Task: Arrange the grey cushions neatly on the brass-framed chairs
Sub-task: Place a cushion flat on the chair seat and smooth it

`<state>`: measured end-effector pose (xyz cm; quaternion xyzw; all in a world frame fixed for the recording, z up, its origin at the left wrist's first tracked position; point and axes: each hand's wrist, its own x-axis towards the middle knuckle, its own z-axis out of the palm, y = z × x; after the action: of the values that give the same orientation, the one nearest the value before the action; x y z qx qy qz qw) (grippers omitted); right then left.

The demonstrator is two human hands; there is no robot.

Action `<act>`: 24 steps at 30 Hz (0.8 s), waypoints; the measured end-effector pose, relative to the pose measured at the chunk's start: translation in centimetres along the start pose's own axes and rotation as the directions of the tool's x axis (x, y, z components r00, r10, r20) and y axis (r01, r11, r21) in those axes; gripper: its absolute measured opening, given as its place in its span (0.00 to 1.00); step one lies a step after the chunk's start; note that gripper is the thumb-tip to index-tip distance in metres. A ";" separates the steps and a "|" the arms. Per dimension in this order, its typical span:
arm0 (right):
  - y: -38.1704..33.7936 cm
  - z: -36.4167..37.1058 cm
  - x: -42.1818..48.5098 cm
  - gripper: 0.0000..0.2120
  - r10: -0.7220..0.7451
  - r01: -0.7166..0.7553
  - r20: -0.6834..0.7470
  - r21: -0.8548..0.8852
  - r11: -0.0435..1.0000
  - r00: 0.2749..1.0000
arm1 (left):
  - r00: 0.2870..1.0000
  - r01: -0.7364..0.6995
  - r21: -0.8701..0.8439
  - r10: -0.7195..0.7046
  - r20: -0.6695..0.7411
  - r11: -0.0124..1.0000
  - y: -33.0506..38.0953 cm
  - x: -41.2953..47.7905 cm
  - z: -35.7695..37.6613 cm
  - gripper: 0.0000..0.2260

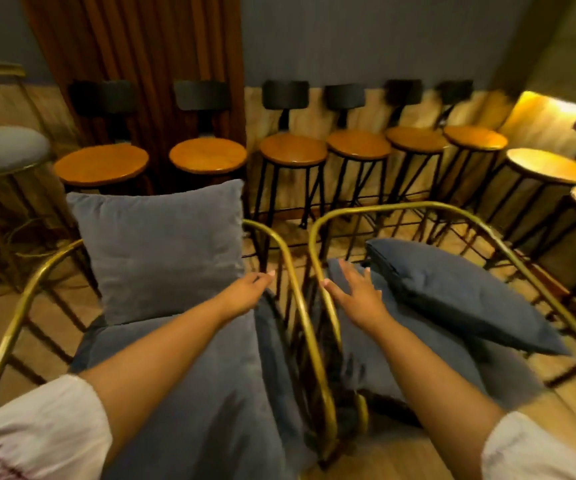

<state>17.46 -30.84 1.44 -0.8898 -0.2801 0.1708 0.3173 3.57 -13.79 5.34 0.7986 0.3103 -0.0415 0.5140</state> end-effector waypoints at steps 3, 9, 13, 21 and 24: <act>4.1 -4.5 -3.4 0.33 0.071 -0.069 -0.067 0.027 0.997 0.995 | 0.998 -0.044 0.040 0.042 0.057 0.998 3.6 -0.6 4.5 0.22; 13.3 -12.9 -6.7 0.36 0.211 -0.199 -0.142 0.093 0.976 0.967 | 0.970 -0.180 0.108 0.159 0.182 0.978 11.5 -0.1 13.9 0.21; 19.8 -18.6 -7.0 0.35 0.272 -0.257 -0.156 0.111 0.960 0.950 | 0.968 -0.180 0.109 0.156 0.194 0.978 16.6 2.5 21.0 0.26; 29.9 -27.0 -5.1 0.32 0.336 -0.320 -0.116 0.137 0.937 0.934 | 0.972 -0.112 0.125 0.082 0.218 0.986 22.0 7.3 33.0 0.30; 32.6 -28.8 -3.3 0.32 0.360 -0.339 -0.098 0.179 0.924 0.928 | 0.971 -0.102 0.156 0.065 0.230 0.982 22.8 9.4 35.5 0.30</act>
<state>41.44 -67.24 1.65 -0.9064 -0.0812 0.1884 0.3691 32.40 -45.93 3.23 0.8414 0.2117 -0.1355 0.4783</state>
